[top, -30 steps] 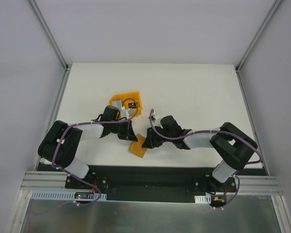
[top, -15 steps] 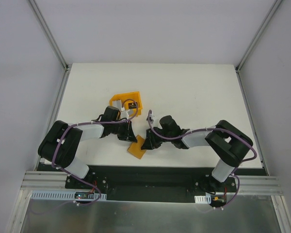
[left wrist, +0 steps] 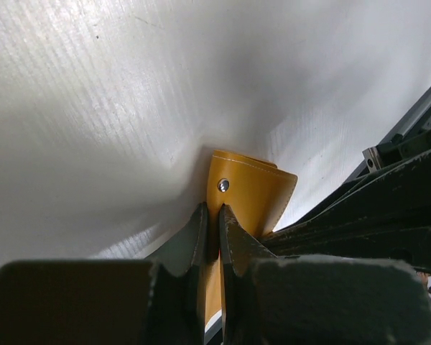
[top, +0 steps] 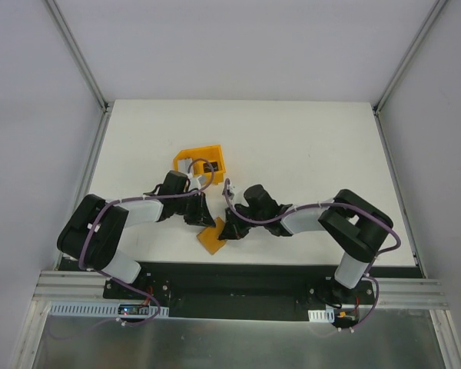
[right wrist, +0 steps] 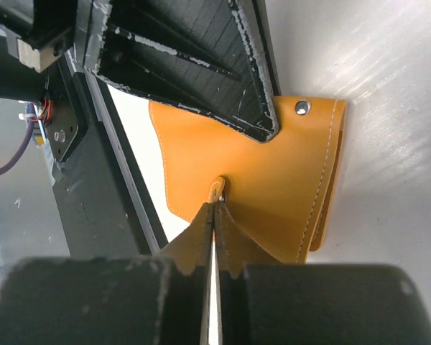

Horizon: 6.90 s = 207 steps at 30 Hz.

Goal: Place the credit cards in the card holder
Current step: Open the card holder at the center of the board.

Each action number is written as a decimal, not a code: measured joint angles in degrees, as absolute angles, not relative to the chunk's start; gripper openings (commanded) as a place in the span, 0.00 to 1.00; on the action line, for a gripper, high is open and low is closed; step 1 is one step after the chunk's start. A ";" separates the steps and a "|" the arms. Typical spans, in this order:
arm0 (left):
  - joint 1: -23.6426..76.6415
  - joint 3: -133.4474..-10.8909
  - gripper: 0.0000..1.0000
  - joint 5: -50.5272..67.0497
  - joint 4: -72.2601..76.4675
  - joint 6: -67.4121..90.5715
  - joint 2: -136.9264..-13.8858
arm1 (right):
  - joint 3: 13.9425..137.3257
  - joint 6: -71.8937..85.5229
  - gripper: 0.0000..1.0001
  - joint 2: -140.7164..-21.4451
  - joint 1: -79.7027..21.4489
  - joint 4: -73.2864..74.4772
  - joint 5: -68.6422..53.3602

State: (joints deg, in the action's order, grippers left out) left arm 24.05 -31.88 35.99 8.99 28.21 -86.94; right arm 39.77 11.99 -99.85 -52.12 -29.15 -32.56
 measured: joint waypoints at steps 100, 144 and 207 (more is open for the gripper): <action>42.46 -29.15 0.68 -3.11 -10.02 44.95 -50.59 | 45.41 34.76 0.01 -81.71 -57.93 2.39 -5.39; 42.83 -29.61 0.54 2.37 -12.78 42.33 -55.53 | 51.53 32.14 0.01 -85.86 -56.01 2.17 -15.51; 47.24 -15.73 0.41 3.97 -7.38 56.18 -47.24 | 41.30 30.63 0.01 -77.14 -61.49 11.73 -17.23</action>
